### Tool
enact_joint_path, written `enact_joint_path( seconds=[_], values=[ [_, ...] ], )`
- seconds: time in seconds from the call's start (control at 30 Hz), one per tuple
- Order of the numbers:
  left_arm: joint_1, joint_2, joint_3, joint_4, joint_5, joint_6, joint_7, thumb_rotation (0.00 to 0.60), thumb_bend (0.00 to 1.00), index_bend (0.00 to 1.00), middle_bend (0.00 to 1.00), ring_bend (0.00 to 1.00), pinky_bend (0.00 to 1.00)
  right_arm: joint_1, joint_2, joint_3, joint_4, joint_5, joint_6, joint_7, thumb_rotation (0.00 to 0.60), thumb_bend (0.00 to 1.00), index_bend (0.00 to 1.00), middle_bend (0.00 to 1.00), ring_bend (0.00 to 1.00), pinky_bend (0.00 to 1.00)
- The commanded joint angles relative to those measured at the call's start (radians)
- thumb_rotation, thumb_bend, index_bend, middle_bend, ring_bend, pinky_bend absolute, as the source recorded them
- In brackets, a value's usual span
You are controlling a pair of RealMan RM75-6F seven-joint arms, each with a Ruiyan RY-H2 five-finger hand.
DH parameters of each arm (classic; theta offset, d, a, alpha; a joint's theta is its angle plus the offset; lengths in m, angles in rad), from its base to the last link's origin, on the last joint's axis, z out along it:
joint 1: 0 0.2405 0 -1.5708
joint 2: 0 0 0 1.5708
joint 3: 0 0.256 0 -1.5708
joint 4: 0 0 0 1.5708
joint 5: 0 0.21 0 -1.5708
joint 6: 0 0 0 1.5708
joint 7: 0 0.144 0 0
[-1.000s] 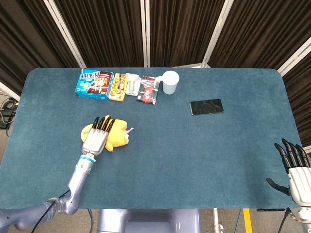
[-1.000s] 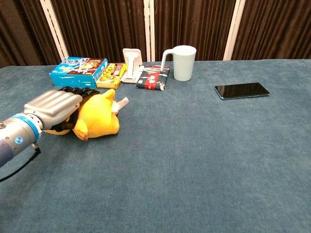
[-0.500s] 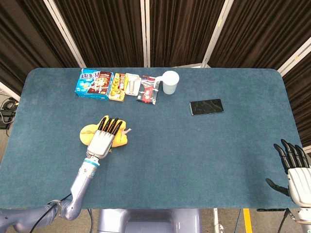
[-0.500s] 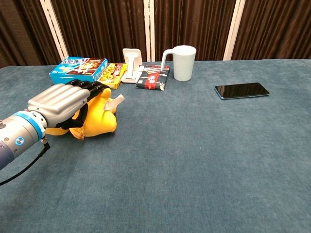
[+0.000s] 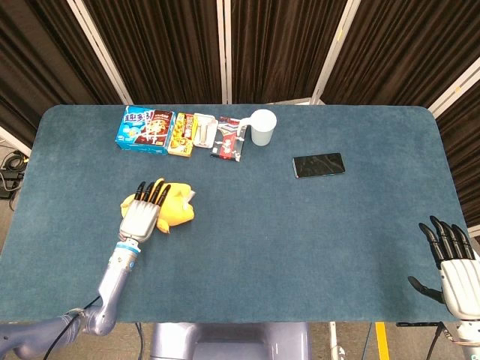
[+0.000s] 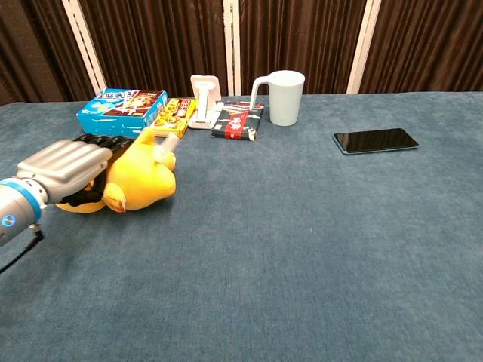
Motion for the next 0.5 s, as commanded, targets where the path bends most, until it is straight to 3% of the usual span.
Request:
enact_joint_path(
  seconds=[0.03, 0.23, 0.5],
  values=[
    [0.008, 0.008, 0.005, 0.021, -0.006, -0.006, -0.019, 0.600, 1.00, 0.00, 0.00, 0.00, 0.00, 0.001, -0.001, 0.000, -0.001, -0.001, -0.001, -0.002, 0.600, 0.10, 0.03, 0.00, 0.00, 0.00],
    [0.028, 0.041, 0.007, 0.039, 0.028, 0.026, -0.109, 0.600, 1.00, 0.00, 0.00, 0.00, 0.00, 0.000, -0.003, -0.001, -0.003, -0.005, 0.002, -0.010, 0.600, 0.10, 0.03, 0.00, 0.00, 0.00],
    [0.046, 0.093, 0.008, -0.043, 0.104, 0.109, -0.178, 0.600, 1.00, 0.00, 0.00, 0.00, 0.00, -0.002, -0.004, -0.002, -0.004, -0.010, 0.007, -0.015, 0.600, 0.10, 0.03, 0.00, 0.00, 0.00]
  ],
)
